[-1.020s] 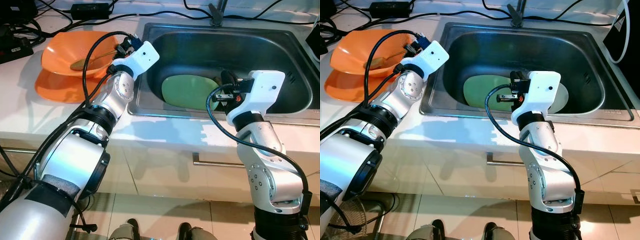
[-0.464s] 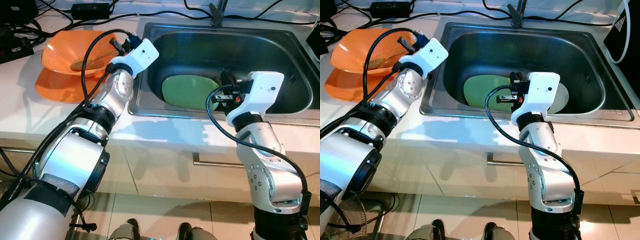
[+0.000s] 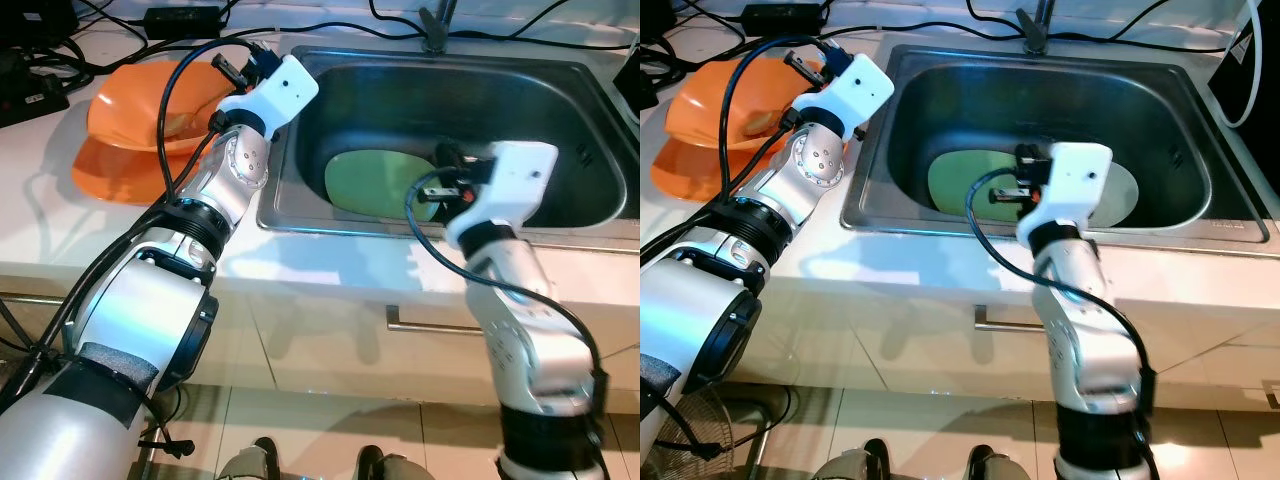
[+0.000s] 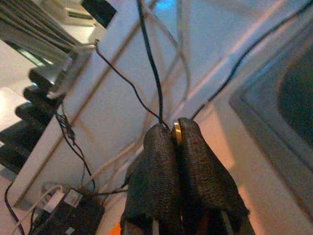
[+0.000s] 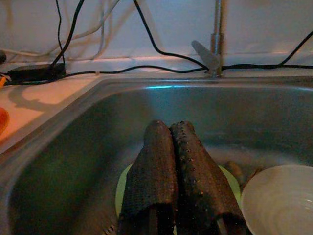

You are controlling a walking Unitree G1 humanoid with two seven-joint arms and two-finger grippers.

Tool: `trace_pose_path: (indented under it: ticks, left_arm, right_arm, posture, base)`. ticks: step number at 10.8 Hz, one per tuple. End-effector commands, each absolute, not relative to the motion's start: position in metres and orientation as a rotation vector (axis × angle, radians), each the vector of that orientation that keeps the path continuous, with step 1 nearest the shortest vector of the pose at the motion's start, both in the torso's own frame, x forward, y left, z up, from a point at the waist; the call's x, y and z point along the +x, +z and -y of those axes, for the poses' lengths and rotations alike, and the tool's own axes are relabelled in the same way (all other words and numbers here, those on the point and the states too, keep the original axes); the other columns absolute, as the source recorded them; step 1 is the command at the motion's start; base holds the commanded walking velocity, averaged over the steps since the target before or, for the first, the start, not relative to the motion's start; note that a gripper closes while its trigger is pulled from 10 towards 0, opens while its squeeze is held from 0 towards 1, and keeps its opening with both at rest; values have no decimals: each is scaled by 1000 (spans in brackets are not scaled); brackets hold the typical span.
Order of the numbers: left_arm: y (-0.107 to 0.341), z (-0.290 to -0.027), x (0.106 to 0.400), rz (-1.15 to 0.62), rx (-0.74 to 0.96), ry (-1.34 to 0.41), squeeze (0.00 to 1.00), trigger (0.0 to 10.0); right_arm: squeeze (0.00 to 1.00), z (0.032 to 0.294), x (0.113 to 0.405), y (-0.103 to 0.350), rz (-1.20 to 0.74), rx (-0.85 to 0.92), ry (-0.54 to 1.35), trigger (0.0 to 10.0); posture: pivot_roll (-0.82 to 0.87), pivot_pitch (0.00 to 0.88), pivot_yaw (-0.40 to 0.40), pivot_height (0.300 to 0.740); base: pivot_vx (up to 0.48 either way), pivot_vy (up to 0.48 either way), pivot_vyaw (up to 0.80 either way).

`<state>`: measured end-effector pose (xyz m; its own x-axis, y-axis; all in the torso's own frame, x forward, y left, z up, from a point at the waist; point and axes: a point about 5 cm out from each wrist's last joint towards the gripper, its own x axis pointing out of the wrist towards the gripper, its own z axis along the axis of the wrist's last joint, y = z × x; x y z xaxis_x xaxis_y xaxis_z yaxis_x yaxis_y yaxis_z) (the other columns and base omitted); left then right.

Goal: Kitchen organization

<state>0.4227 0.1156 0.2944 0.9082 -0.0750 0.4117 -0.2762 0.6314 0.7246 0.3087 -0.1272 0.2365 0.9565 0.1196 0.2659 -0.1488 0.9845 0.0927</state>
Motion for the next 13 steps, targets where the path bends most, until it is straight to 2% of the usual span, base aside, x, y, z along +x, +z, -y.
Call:
trace_pose_path:
  ticks: [1,2,4,6,7,8,10,11,13]
  left_arm:
    - [318,-106,418,562,837,115,0,0]
    - [324,-99,414,631,821,69,0,10000]
    - [339,-79,395,840,715,-116,0,10000]
    - [345,-72,383,907,552,-257,0,10000]
    - [345,-70,381,861,246,-402,0,10000]
    - [341,-75,381,805,50,-474,0,10000]
    - [328,-88,383,709,-134,-558,0,10000]
    - [318,-92,382,654,-176,-627,0,10000]
    - [306,-101,381,601,-218,-653,0,10000]
  right_arm:
    - [0,126,310,237,276,115,141,10000]
    - [0,124,313,237,279,118,144,10000]
    - [0,117,325,234,291,144,154,10000]
    - [0,113,331,234,301,152,160,10000]
    - [647,111,335,232,305,153,170,10000]
    - [1000,109,338,233,318,162,189,10000]
    - [1000,106,340,235,340,145,253,10000]
    - [1000,106,341,235,350,139,284,10000]
    - [1000,105,341,237,367,118,330,10000]
  posture:
    - [-47,166,-13,740]
    - [-33,153,-9,740]
    - [28,104,11,740]
    - [54,75,24,740]
    - [68,53,32,740]
    - [75,37,37,740]
    - [81,20,51,740]
    - [84,15,61,740]
    - [87,8,76,740]
  base:
    - [0,0,0]
    - [0,0,0]
    - [0,0,0]
    - [0,0,0]
    - [0,0,0]
    - [0,0,0]
    - [0,0,0]
    - [0,0,0]
    - [0,0,0]
